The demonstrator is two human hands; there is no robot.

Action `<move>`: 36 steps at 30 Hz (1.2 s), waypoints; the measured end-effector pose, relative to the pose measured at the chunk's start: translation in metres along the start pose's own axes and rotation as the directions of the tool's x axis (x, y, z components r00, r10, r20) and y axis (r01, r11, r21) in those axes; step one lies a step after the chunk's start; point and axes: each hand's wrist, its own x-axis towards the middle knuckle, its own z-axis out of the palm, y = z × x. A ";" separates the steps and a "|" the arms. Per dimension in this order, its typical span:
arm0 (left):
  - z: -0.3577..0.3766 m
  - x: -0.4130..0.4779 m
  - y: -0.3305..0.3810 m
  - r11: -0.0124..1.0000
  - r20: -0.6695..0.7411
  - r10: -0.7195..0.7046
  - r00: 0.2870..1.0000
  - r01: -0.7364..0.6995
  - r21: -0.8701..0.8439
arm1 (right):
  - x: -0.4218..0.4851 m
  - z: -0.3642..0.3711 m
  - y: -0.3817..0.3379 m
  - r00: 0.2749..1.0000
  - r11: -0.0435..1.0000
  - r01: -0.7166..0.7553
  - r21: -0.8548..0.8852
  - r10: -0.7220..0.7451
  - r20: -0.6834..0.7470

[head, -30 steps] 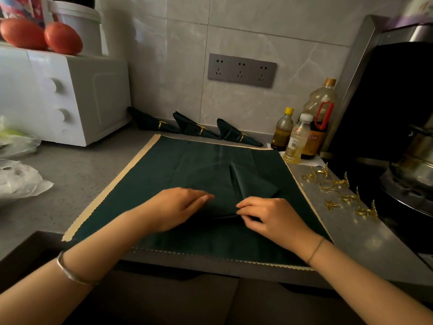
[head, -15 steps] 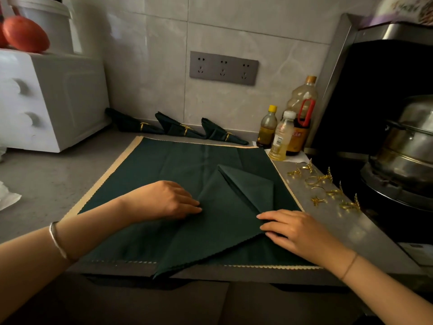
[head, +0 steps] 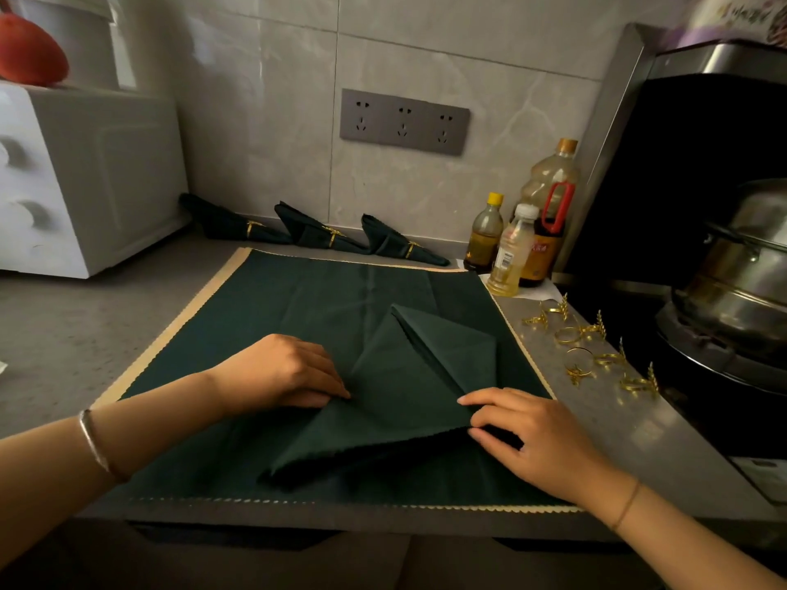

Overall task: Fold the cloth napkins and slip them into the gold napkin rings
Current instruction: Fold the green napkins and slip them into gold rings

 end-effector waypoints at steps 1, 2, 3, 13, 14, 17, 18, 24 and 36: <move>0.003 0.001 -0.001 0.999 -0.046 -0.040 0.998 0.040 -0.005 | 0.000 0.001 0.000 0.999 0.998 -0.044 0.034 0.045 -0.010; 0.004 0.002 0.000 0.989 -0.059 -0.138 0.989 0.135 -0.062 | 0.000 0.001 0.000 0.996 0.994 -0.084 0.063 0.086 -0.017; 0.005 0.004 0.000 0.950 -0.064 -0.284 0.957 0.271 -0.156 | 0.001 0.002 0.001 0.992 0.989 -0.119 0.086 0.122 -0.021; 0.009 0.047 -0.005 0.499 0.400 -0.702 0.589 0.808 -0.314 | 0.029 0.003 0.023 0.930 0.902 -0.342 0.263 0.365 -0.044; 0.009 0.050 -0.005 0.481 0.399 -0.716 0.573 0.819 -0.312 | 0.037 0.005 0.032 0.908 0.877 -0.386 0.285 0.415 -0.050; 0.010 0.059 -0.002 0.439 0.386 -0.755 0.530 0.846 -0.304 | 0.060 0.015 0.061 0.836 0.792 -0.532 0.298 0.548 0.035; 0.012 0.062 0.000 0.431 0.377 -0.764 0.523 0.849 -0.305 | 0.066 0.020 0.069 0.811 0.760 -0.571 0.309 0.580 0.073; 0.022 0.082 -0.001 0.393 0.289 -0.839 0.461 0.881 -0.264 | 0.078 0.028 0.085 0.735 0.645 -0.647 0.407 0.670 0.106; 0.042 0.122 -0.018 0.388 0.156 -0.904 0.399 0.917 -0.094 | 0.051 0.016 0.045 0.737 0.533 -0.631 0.565 0.640 0.219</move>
